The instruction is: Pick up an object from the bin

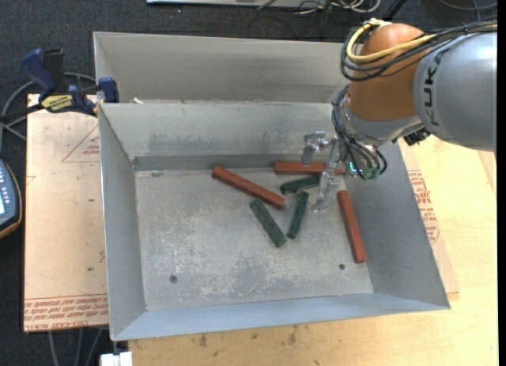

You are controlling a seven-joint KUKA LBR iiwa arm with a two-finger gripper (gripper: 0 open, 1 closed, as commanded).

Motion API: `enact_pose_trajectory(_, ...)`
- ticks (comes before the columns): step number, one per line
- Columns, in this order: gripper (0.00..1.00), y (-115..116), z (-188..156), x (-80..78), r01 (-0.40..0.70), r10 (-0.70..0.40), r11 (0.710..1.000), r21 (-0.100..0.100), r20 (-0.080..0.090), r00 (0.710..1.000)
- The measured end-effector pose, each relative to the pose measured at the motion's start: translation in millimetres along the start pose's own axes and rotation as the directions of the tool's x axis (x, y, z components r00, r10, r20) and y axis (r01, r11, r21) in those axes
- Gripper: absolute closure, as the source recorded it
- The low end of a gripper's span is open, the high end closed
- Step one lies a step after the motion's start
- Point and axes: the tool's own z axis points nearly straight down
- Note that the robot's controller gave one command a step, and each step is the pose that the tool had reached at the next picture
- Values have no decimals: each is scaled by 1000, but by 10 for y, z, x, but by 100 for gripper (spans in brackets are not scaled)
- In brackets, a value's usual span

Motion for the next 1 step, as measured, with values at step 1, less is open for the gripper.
enact_pose_trajectory(1,0,238,770,-224,182,-182,983,1,9,983)
